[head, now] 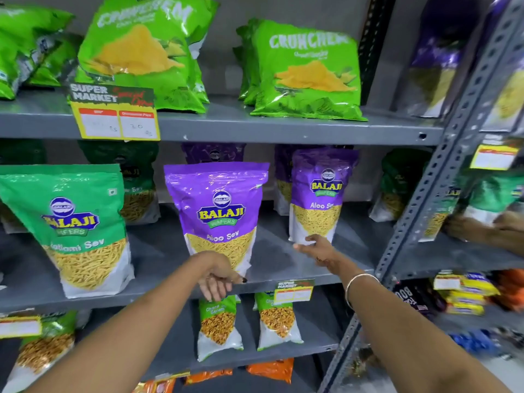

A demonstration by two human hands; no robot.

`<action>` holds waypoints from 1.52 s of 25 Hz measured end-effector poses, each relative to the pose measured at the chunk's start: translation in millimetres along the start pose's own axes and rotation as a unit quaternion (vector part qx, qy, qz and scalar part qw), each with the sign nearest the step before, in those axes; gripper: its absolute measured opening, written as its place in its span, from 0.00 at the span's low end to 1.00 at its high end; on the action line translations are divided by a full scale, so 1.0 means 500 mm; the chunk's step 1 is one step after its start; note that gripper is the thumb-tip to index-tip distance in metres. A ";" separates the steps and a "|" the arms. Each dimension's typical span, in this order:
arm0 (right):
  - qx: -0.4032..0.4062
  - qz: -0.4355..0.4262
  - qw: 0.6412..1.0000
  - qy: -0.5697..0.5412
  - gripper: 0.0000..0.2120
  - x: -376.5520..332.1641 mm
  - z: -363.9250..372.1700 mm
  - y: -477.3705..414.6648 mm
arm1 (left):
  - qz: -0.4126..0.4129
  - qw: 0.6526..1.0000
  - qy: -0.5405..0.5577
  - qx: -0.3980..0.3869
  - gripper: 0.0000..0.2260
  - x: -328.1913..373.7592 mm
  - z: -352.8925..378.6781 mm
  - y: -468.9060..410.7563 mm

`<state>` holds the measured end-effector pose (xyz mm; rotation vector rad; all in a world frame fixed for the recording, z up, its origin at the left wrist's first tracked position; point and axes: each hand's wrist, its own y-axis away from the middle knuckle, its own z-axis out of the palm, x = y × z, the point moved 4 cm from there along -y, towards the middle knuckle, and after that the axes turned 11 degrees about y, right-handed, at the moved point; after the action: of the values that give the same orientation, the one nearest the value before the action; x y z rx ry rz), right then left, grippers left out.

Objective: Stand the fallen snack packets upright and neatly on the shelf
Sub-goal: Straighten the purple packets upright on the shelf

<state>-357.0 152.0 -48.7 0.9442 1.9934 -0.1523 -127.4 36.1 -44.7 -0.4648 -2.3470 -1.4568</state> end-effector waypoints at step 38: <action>-0.115 -0.092 0.987 -0.069 0.37 0.179 -0.196 -0.134 | 0.232 0.877 0.271 0.322 0.27 0.334 0.162 -0.113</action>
<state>-495.5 198.5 -76.0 0.5863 1.9191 -0.0858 -310.2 101.5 -48.6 -0.3364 -1.9109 -0.4473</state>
